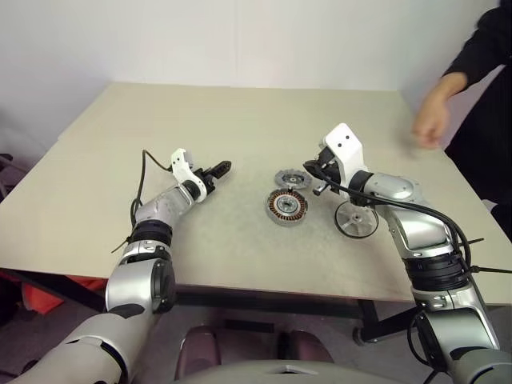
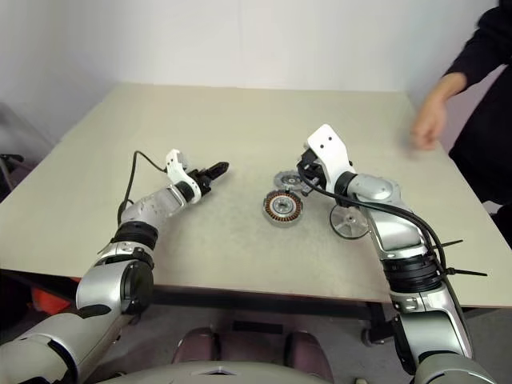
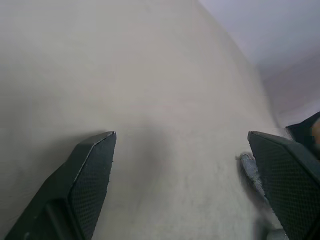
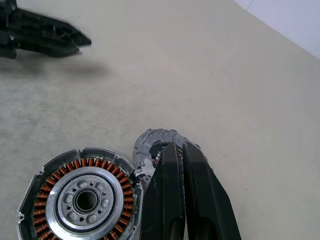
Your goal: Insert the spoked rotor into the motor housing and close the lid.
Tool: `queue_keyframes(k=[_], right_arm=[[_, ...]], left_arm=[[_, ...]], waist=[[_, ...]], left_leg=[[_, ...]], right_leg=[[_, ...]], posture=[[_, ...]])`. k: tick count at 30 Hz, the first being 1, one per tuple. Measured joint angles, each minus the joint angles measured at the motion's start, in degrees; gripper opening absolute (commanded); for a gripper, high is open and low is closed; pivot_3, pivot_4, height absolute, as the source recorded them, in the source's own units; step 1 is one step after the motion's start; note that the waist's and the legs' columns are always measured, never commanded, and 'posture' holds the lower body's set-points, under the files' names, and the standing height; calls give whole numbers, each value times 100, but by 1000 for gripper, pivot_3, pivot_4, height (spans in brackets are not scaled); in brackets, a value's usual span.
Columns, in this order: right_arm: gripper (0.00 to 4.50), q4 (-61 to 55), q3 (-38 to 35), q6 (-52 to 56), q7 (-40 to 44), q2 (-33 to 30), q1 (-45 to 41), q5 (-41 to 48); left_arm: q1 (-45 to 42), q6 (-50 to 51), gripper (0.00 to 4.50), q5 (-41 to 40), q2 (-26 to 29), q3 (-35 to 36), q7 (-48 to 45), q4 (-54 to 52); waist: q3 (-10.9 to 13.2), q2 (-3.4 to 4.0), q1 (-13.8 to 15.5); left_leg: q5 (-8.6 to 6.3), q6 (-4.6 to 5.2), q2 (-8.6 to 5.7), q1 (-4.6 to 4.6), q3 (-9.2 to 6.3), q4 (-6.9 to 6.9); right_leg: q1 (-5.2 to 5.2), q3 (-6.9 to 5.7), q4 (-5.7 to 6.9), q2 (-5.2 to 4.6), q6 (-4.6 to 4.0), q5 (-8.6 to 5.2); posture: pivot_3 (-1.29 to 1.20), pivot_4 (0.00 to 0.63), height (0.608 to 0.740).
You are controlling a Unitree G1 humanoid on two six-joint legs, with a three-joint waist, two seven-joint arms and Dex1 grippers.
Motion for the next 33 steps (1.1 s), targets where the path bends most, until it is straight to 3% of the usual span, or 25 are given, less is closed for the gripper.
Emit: queue_keyframes(k=[7, 16, 19, 24, 27, 33], right_arm=[[85, 200, 22, -103, -4, -56, 18, -63], [85, 560, -25, -216, -76, -295, 200, -99], [714, 749, -184, -236, 11, -355, 271, 2], [2407, 824, -508, -387, 38, -669, 379, 28], [2407, 869, -706, -430, -7, -858, 521, 37], [2407, 1391, -1914, 64, 13, -1105, 923, 591]], left_arm=[[511, -1478, 4475, 1161, 351, -1089, -500, -430], [660, -2534, 4475, 1491, 717, -1322, -1103, -724], [701, -2535, 4500, 1491, 709, -1322, -1144, -736], [739, -2536, 4500, 1500, 698, -1325, -1159, -759], [785, -2535, 4500, 1522, 693, -1339, -1186, -762], [868, -2533, 4500, 1561, 676, -1377, -1221, -764]], waist=[[0, 1, 7], [0, 1, 15], [1, 1, 10], [1, 1, 13], [1, 1, 16], [1, 0, 37]], left_leg=[[0, 0, 1, -3, 0, -5], [0, -1, 0, -3, 0, -5], [0, -1, 0, -4, 0, -5], [0, -1, 0, -4, 1, -5], [0, -1, 0, -4, 1, -5], [-1, 2, -1, -4, 1, -4]], right_leg=[[-5, -1, -1, 0, 0, 0], [-5, -2, -1, -2, 0, 0], [-7, -2, -1, -1, 0, 0], [-6, -2, -1, -1, 0, 0], [-6, -2, -1, -1, 0, 0], [-3, -2, -3, -2, 0, -1]], posture=[[0, 0, 740], [0, 0, 740], [0, 0, 740], [0, 0, 740], [0, 0, 740], [0, 0, 740]])
